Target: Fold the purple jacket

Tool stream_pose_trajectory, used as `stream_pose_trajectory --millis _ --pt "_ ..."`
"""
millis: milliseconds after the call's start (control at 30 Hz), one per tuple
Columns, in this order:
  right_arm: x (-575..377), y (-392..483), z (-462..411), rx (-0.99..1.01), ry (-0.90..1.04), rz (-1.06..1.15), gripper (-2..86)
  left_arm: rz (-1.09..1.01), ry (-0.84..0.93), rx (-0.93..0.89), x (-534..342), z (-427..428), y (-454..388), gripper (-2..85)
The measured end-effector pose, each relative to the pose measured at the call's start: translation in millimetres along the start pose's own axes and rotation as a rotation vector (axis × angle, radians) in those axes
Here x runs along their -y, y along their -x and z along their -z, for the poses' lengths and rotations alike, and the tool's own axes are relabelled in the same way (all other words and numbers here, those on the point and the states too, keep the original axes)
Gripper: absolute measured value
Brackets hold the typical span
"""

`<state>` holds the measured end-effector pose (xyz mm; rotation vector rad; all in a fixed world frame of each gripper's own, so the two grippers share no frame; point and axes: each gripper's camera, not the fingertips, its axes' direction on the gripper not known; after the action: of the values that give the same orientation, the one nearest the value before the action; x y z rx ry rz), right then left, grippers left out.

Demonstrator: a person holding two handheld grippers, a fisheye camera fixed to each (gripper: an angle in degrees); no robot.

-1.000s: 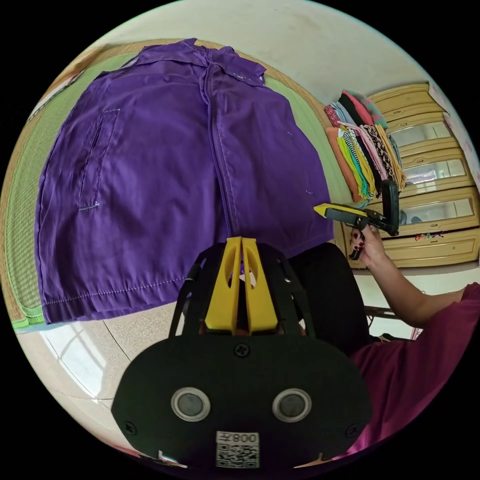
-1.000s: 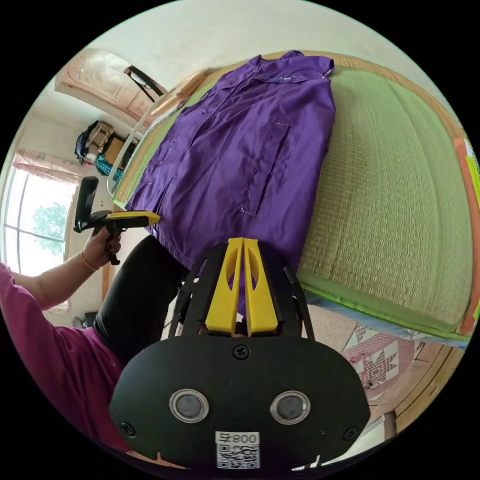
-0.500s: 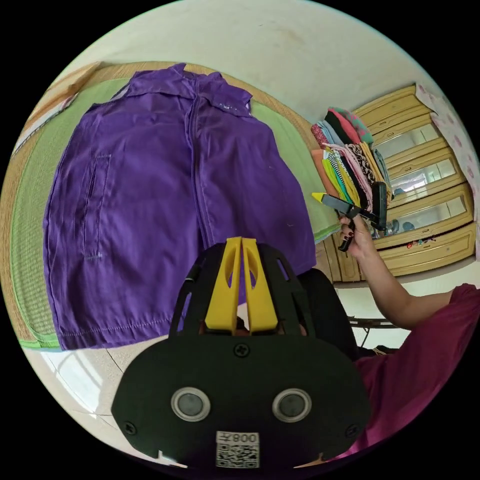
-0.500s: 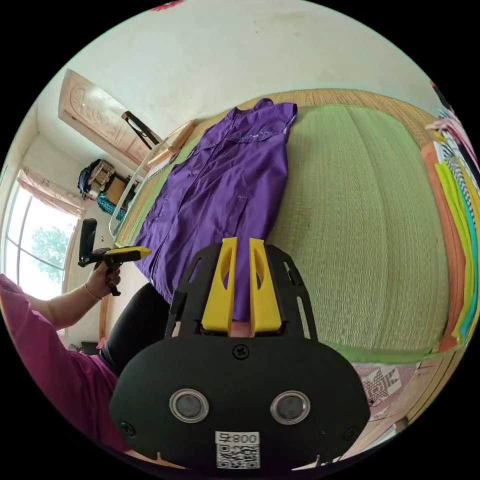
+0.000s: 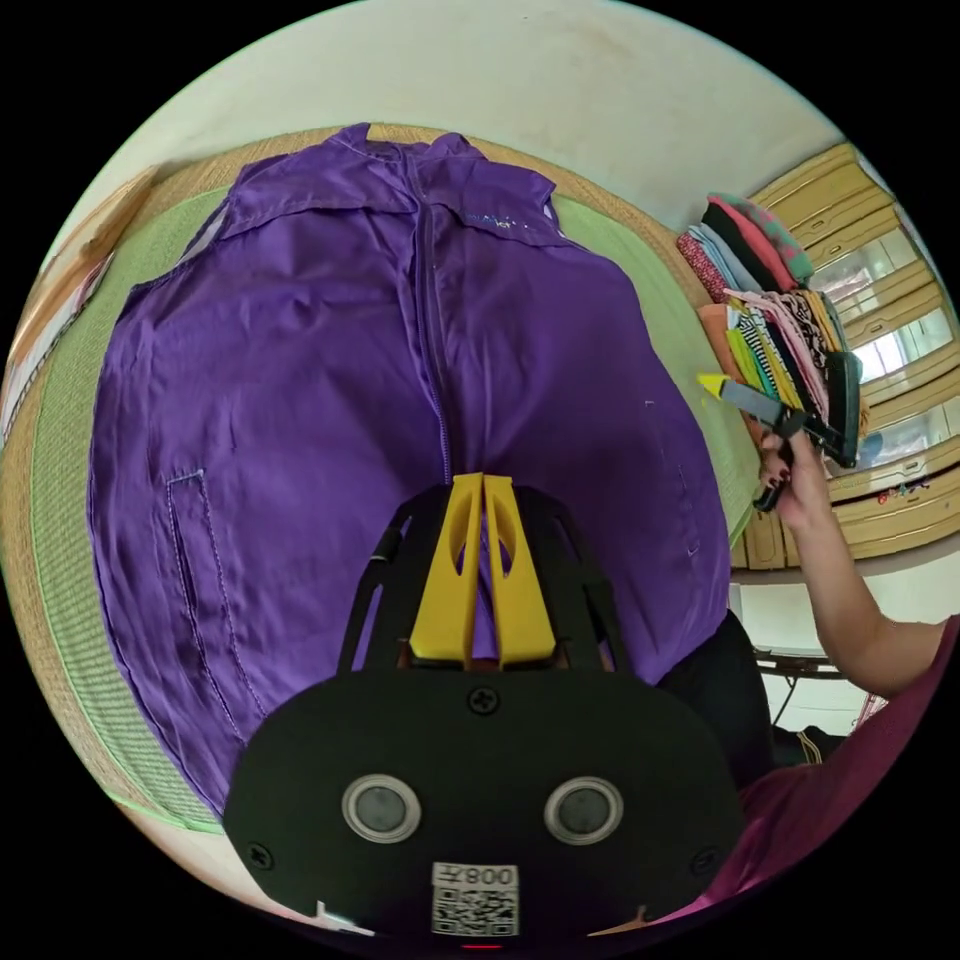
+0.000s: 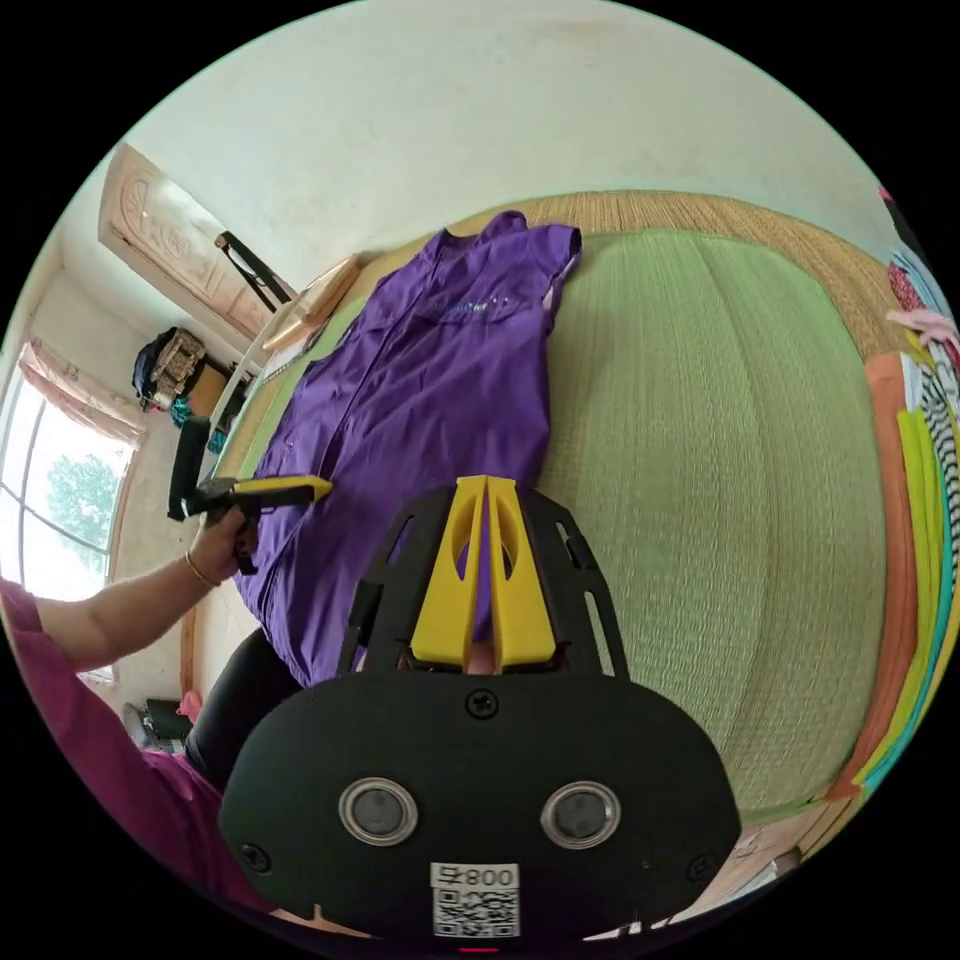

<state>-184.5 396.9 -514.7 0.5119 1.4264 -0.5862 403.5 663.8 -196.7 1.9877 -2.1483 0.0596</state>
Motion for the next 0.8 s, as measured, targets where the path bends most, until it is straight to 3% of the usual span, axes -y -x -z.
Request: stream_pose_trajectory --millis 300,367,800 --pt "99 -29 -89 -0.101 0.105 -0.087 0.1 0.006 -0.032 -0.049 -3 12 19 0.0" --pt "97 -33 -108 -0.131 0.161 -0.086 0.1 0.007 -0.035 -0.053 -4 17 23 0.0" --pt "70 -69 -100 0.018 0.068 -0.228 0.4 0.048 -0.034 -0.047 -26 67 58 0.2"
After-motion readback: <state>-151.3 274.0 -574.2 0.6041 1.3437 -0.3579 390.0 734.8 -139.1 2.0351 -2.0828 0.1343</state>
